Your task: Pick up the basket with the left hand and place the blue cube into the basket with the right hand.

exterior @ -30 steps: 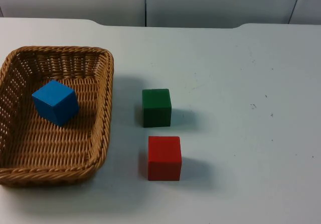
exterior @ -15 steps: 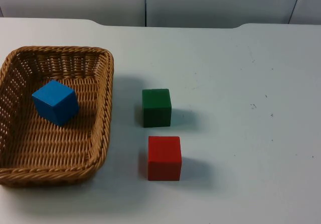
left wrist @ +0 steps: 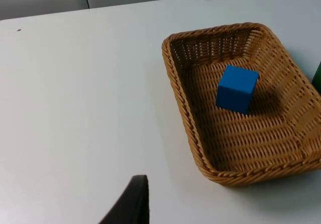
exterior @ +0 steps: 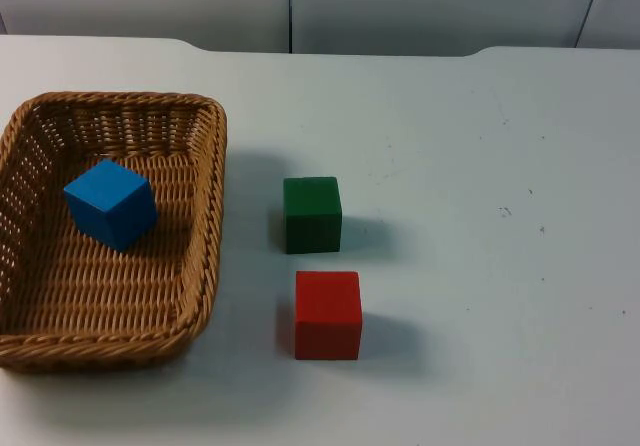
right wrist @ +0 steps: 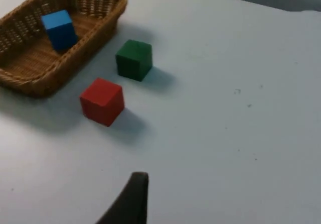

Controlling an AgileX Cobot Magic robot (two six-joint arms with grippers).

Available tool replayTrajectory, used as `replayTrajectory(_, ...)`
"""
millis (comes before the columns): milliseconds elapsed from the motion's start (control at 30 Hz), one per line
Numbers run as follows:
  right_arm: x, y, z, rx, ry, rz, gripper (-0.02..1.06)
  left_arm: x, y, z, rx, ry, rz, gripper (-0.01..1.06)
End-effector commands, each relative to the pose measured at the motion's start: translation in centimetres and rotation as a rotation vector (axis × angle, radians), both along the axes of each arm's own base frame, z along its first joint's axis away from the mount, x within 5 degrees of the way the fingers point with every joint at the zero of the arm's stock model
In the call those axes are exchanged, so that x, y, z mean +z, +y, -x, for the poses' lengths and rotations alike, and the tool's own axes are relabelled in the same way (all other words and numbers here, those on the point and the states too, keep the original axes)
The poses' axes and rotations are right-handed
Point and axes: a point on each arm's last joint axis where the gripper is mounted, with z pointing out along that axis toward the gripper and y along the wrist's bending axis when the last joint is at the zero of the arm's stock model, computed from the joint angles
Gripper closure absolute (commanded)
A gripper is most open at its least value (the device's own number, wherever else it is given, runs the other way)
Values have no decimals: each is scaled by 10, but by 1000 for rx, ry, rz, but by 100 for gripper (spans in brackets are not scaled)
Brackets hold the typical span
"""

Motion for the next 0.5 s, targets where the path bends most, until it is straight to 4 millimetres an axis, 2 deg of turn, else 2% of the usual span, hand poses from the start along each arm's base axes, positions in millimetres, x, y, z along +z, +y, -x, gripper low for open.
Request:
replayTrajectory(0, -2, 1, 0, -121, -5, 0, 0, 0, 0, 0, -1, -5, 8, 0)
replayTrajectory(300, -2, 3, 2, -398, -5, 1, 0, 0, 0, 0, -1, -5, 8, 0)
replayTrajectory(467, -2, 3, 3, -495, -5, 1, 0, 0, 0, 0, -1, -5, 8, 0)
